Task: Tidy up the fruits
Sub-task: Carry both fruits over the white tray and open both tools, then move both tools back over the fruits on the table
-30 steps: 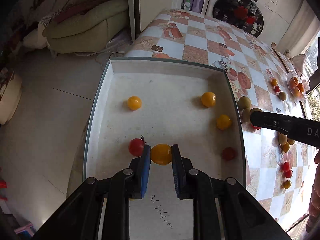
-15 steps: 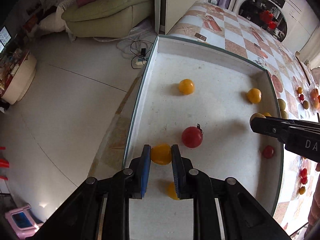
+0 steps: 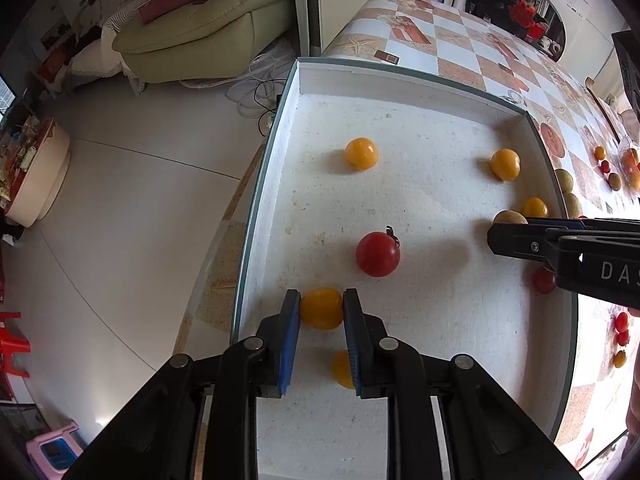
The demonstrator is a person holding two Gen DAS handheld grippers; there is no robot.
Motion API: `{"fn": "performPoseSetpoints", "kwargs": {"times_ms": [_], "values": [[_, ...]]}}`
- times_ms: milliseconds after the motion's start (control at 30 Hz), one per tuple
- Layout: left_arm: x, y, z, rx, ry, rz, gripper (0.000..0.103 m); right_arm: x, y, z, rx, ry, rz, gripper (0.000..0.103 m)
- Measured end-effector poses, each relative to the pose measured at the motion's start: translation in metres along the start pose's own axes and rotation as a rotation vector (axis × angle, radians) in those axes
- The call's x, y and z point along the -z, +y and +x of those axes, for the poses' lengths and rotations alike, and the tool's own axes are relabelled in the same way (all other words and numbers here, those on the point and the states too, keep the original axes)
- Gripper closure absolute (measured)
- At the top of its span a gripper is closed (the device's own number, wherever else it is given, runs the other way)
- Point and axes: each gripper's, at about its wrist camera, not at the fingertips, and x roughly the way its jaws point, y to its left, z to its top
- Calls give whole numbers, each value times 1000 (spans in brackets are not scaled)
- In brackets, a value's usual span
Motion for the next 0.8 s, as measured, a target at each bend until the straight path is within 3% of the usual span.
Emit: {"fn": "performPoseSetpoints", "kwargs": {"times_ms": [67, 100, 133, 267, 433, 500, 800], "values": [[-1, -1, 1, -12, 2, 12, 73, 1, -5, -5, -21, -15, 16, 52], [-1, -2, 0, -2, 2, 16, 50, 2, -8, -10, -32, -24, 24, 50], [-1, -3, -1, 22, -2, 20, 40, 3, -9, -13, -35, -34, 27, 49], [1, -16, -3, -21, -13, 88, 40, 7, -15, -27, -60, -67, 49, 41], [1, -21, -8, -14, 1, 89, 40, 15, -31, -45, -89, -96, 99, 36], [-1, -25, -12, -8, -3, 99, 40, 21, -38, -52, -74, -111, 123, 26], [-20, -79, -35, 56, -46, 187, 40, 51, -109, -82, 7, -136, 270, 26]]}}
